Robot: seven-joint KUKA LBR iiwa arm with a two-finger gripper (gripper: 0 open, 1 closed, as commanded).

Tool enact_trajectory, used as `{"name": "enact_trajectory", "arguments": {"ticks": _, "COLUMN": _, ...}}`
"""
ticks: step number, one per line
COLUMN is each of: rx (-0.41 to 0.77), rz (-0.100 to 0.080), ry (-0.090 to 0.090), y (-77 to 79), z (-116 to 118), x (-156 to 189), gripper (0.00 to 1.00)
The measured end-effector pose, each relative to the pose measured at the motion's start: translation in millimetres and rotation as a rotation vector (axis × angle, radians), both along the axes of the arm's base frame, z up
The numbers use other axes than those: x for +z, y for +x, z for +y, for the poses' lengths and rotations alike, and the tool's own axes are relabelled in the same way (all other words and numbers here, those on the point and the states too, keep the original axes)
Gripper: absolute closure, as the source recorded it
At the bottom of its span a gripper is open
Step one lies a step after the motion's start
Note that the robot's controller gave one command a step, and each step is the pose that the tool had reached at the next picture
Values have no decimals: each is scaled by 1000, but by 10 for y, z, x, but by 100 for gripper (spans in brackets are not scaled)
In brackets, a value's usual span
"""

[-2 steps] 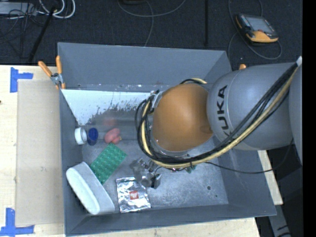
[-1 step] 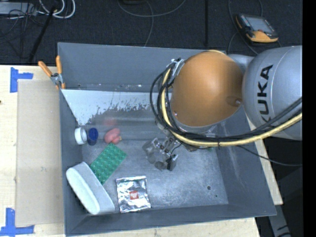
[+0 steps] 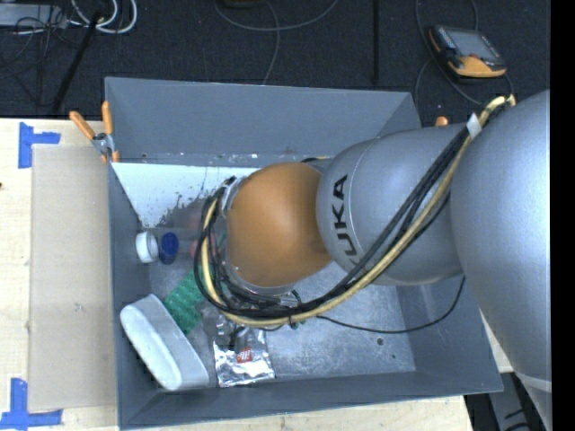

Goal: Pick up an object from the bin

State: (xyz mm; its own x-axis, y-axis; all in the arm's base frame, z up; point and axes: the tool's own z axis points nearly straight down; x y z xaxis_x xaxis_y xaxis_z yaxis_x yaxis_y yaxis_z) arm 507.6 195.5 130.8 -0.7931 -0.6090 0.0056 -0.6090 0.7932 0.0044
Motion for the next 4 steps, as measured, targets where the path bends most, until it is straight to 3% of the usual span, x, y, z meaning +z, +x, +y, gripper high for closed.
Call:
{"name": "enact_trajectory", "arguments": {"ticks": 1, "rx": -4, "rz": -6, "ry": 0, "y": 19, "z": -21, "x": 37, "gripper": 0}}
{"name": "enact_trajectory", "arguments": {"ticks": 2, "rx": 560, "rz": -2, "ry": 2, "y": 68, "z": -328, "x": -627, "gripper": 0}}
{"name": "enact_trajectory", "arguments": {"ticks": 3, "rx": 1052, "rz": -1, "ry": 5, "y": -123, "z": -695, "x": -623, "gripper": 0}}
{"name": "enact_trajectory", "arguments": {"ticks": 4, "rx": 1355, "rz": -1, "ry": 7, "y": -196, "z": -1002, "x": -624, "gripper": 0}}
